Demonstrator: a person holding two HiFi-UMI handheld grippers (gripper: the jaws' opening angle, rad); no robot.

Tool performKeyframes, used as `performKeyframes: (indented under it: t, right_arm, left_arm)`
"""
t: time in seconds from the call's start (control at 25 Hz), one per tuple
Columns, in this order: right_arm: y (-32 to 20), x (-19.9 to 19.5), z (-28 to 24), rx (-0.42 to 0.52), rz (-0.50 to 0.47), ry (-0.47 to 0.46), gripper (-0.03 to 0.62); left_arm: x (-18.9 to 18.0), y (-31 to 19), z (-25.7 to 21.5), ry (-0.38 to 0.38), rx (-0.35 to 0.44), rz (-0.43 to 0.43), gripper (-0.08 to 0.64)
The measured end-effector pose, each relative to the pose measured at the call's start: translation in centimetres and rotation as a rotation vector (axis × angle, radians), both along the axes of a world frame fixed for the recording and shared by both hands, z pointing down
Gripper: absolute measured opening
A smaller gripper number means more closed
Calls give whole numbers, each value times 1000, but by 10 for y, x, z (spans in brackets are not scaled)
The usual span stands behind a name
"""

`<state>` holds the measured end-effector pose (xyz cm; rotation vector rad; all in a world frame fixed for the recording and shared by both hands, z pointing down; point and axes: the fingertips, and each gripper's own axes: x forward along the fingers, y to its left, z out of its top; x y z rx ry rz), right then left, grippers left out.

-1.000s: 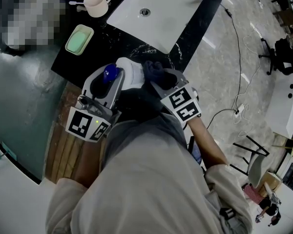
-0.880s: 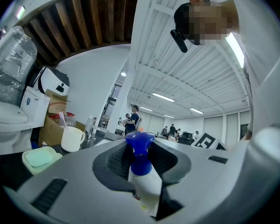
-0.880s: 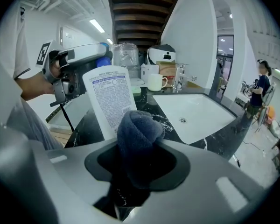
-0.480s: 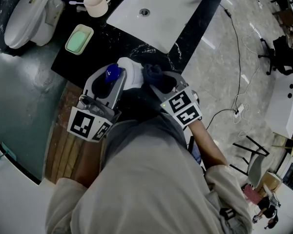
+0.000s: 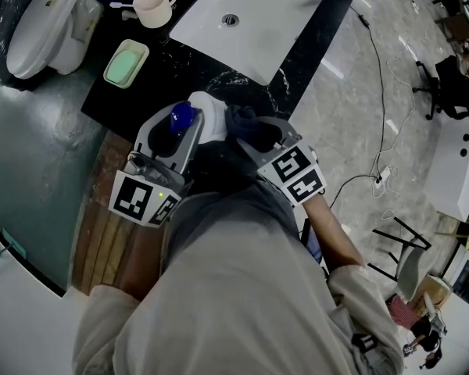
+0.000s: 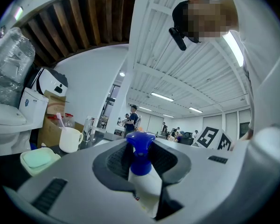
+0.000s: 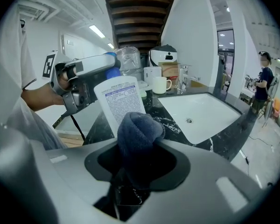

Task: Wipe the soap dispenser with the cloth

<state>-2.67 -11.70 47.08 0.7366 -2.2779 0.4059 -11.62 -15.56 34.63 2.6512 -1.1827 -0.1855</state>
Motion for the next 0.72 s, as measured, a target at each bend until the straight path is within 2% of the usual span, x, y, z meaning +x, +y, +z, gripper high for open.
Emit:
performKeyframes:
  t: [0.12, 0.32, 0.72]
  right_arm:
    - [2, 2, 0, -6, -4, 3, 135]
    - [2, -5, -11, -19, 8, -68, 135]
    - [3, -13, -27, -11, -14, -88, 135]
  left_arm:
    - [0, 0, -1, 0, 1, 1, 95]
    - [-1, 0, -1, 3, 2, 1, 95]
    - [-3, -1, 0, 3, -4, -2, 95]
